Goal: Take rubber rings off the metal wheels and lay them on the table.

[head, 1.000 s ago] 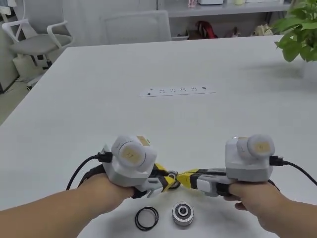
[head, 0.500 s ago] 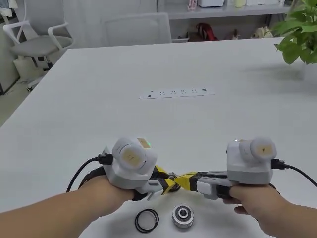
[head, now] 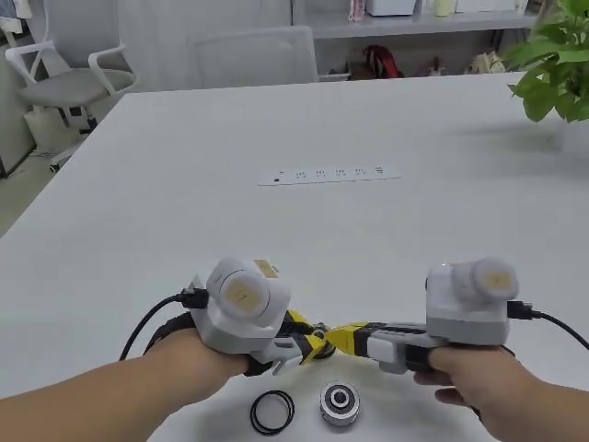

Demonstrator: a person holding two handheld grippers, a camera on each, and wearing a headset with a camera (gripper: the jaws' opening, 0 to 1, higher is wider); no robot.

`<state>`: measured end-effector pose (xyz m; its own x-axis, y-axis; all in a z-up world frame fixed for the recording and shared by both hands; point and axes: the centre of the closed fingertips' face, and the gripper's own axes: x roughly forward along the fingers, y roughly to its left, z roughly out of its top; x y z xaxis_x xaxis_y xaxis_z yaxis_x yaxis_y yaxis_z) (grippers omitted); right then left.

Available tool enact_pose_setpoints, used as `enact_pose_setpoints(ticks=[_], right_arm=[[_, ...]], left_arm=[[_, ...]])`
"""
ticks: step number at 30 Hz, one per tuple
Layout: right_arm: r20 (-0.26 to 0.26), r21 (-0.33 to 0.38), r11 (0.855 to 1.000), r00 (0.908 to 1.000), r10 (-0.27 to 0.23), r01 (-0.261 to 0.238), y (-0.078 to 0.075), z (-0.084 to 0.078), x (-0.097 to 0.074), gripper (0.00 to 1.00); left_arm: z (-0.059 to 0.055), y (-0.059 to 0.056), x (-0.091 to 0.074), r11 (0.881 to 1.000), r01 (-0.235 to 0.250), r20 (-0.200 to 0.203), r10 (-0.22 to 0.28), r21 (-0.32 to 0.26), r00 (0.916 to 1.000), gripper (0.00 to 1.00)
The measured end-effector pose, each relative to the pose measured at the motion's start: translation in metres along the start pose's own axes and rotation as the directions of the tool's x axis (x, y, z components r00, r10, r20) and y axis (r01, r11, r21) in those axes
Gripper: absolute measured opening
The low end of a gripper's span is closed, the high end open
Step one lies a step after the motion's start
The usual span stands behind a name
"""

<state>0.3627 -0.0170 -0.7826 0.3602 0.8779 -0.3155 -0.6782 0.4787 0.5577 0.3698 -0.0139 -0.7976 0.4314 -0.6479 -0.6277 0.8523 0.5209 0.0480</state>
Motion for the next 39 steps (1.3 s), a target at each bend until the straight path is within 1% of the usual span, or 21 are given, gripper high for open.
enact_pose_setpoints(ticks=[6,10,13,14,17,18,20,23,28,31,33,35,39], right_arm=[[0.005,0.022,0.999,0.9994,0.036,-0.036,0.007,0.0,0.0,0.0],[0.004,0.036,0.997,0.9973,0.074,-0.074,0.013,-0.001,-0.001,0.0],[0.01,0.044,0.997,0.9978,0.066,-0.066,0.01,-0.001,-0.001,0.0],[0.011,0.043,0.997,0.9984,0.056,-0.057,0.009,-0.001,-0.001,0.0],[0.004,0.035,0.999,1.0,-0.002,0.001,-0.001,-0.002,-0.001,0.0],[-0.012,0.03,0.998,0.9986,-0.052,0.053,-0.01,-0.004,-0.001,0.0],[-0.012,0.028,0.999,0.9993,-0.037,0.037,-0.008,-0.004,0.0,0.0],[-0.018,0.028,0.998,0.9986,-0.049,0.05,-0.01,-0.006,0.0,0.0],[-0.017,0.033,0.998,0.9988,-0.045,0.046,-0.009,-0.005,0.0,0.0],[-0.016,0.03,0.999,0.9991,-0.04,0.04,-0.008,-0.005,0.0,0.0],[-0.015,0.029,0.999,0.9992,-0.037,0.037,-0.007,-0.005,0.0,0.0],[-0.016,0.027,0.999,0.9992,-0.036,0.036,-0.007,-0.005,0.0,0.0],[-0.014,0.026,0.999,0.9994,-0.032,0.033,-0.006,-0.004,-0.001,0.0]], left_arm=[[0.0,0.0,0.0,1.0,-0.001,0.003,0.001,0.0,1.0,0.12],[0.0,0.0,0.0,1.0,0.0,0.002,0.0,0.001,1.0,0.12],[0.0,-0.001,0.0,1.0,0.001,0.001,-0.001,0.001,1.0,0.12],[0.0,-0.001,0.0,1.0,0.0,-0.001,0.0,0.001,1.0,0.12],[0.0,-0.001,0.0,1.0,0.0,0.0,0.0,0.002,1.0,0.12],[0.0,0.0,0.0,1.0,0.0,0.002,0.0,0.003,1.0,0.12],[0.0,-0.001,0.0,1.0,0.001,0.002,-0.001,0.003,1.0,0.13],[0.001,-0.001,0.0,1.0,0.001,-0.002,-0.001,0.003,1.0,0.13],[0.0,-0.001,0.0,1.0,0.001,-0.002,0.0,0.016,1.0,0.13],[0.0,-0.004,-0.001,1.0,0.019,-0.006,-0.019,0.01,0.9998,0.14],[0.0,-0.004,-0.002,1.0,0.024,-0.007,-0.024,0.01,0.9997,0.15],[0.0,-0.007,-0.003,0.999,0.038,-0.005,-0.038,0.009,0.9993,0.18],[-0.002,-0.014,-0.007,0.998,0.06,-0.01,-0.06,0.028,0.9982,0.23]])
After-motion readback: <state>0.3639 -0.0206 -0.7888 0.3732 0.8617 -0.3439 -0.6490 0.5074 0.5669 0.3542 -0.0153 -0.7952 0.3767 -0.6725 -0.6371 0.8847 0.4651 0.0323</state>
